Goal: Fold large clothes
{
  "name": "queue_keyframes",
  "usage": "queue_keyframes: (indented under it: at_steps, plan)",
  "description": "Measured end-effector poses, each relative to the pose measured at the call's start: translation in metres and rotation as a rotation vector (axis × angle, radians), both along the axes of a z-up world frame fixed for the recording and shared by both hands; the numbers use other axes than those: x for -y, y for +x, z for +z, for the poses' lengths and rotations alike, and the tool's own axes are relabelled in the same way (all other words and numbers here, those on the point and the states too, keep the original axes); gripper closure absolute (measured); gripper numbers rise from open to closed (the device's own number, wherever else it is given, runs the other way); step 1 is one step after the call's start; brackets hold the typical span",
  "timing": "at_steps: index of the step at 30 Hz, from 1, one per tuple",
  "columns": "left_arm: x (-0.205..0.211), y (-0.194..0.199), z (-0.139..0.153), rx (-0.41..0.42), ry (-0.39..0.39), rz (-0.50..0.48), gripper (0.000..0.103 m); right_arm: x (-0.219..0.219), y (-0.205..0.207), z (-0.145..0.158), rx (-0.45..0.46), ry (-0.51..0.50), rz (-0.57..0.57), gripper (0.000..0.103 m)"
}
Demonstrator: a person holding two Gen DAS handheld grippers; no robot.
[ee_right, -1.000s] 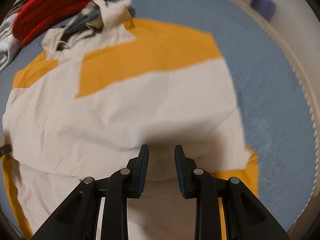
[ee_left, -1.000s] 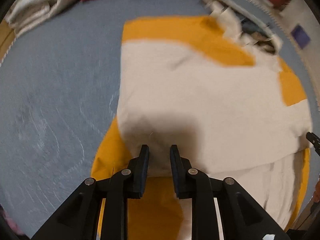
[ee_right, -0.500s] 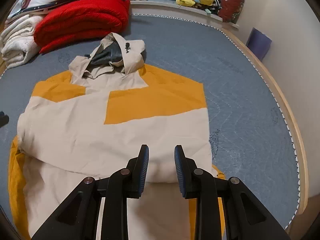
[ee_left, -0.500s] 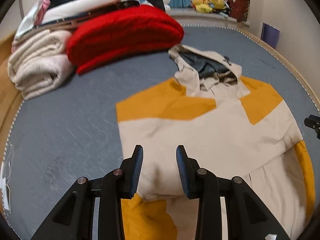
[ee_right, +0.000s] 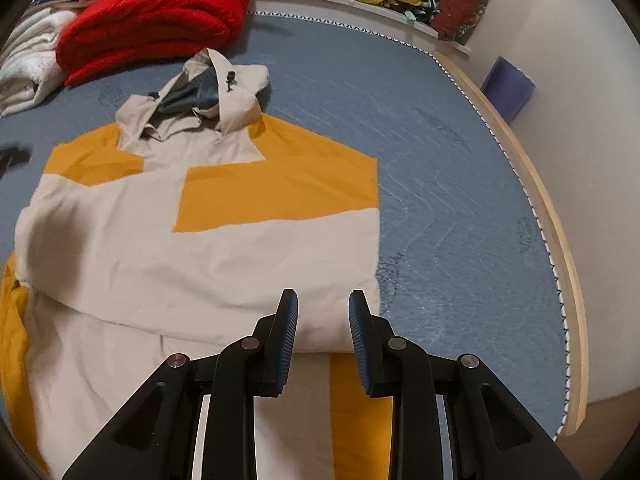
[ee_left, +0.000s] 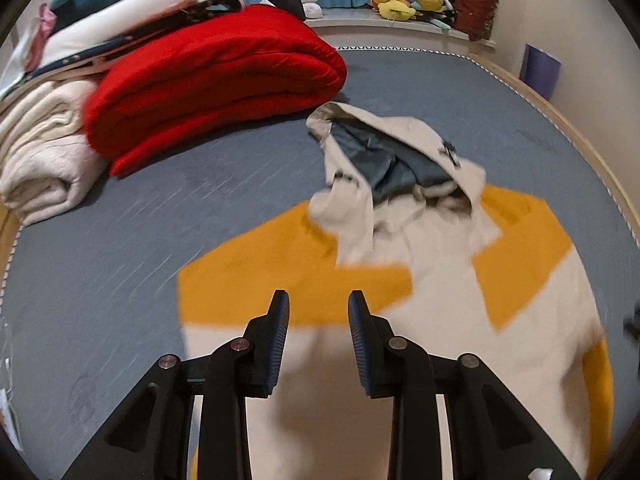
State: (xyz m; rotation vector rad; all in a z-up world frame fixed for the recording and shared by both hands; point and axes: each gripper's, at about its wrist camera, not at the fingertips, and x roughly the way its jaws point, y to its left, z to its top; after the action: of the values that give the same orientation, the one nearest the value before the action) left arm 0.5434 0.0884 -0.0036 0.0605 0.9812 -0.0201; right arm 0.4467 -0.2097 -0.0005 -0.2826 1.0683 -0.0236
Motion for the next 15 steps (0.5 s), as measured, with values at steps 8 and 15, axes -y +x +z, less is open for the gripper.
queue_keyframes:
  at_steps: [8, 15]
  plan:
    - [0.013, 0.134, -0.017, -0.006, -0.024, 0.043, 0.078, 0.011, 0.014, -0.019, -0.043, -0.074, -0.003, 0.075]
    - [0.006, 0.228, -0.052, -0.102, -0.126, 0.129, 0.068, 0.009, 0.024, -0.028, -0.062, -0.075, -0.007, 0.075]
